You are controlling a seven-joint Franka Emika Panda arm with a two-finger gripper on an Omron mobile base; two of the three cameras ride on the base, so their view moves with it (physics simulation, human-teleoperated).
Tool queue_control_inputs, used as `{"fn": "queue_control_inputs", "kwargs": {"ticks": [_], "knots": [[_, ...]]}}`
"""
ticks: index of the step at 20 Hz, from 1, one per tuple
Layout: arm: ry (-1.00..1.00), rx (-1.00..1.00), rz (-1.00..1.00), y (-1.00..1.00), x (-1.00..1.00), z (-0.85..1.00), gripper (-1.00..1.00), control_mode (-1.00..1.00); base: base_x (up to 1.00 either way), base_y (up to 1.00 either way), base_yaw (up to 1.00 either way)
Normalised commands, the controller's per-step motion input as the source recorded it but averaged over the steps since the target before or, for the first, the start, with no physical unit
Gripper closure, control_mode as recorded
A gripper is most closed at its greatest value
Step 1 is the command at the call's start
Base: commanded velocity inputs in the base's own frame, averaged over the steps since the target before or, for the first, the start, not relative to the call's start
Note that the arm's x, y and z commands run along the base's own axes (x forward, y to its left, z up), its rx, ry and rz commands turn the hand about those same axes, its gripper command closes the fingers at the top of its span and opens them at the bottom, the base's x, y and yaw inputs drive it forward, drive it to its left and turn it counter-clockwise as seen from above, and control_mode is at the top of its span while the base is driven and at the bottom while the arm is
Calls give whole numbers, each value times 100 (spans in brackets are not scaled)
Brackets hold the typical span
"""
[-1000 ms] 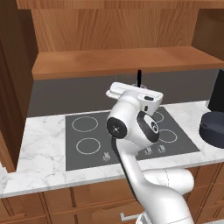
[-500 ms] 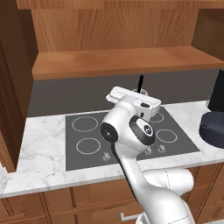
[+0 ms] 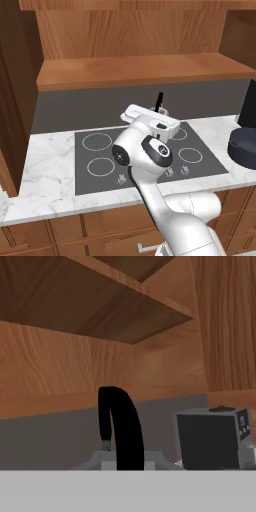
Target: Pick the kettle from the cabinet and place it on a stove burner. Then pick the pot from the counter and place it on another stove burner. Finally, turn both burners on.
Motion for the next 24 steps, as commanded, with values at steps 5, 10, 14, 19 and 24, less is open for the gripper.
{"fn": "queue_control_inputs", "kwargs": {"ticks": [5, 10, 14, 19, 24], "knots": [[0, 0, -4, 0, 15, -28, 100, -100, 0, 0, 0], [1, 0, -4, -6, 7, -22, 100, -100, 0, 0, 0], [0, 0, -4, -2, 17, -17, 100, -100, 0, 0, 0], [0, 0, -5, 0, 26, -18, 100, -100, 0, 0, 0], [0, 0, -4, 0, 23, -18, 100, -100, 0, 0, 0]]}}
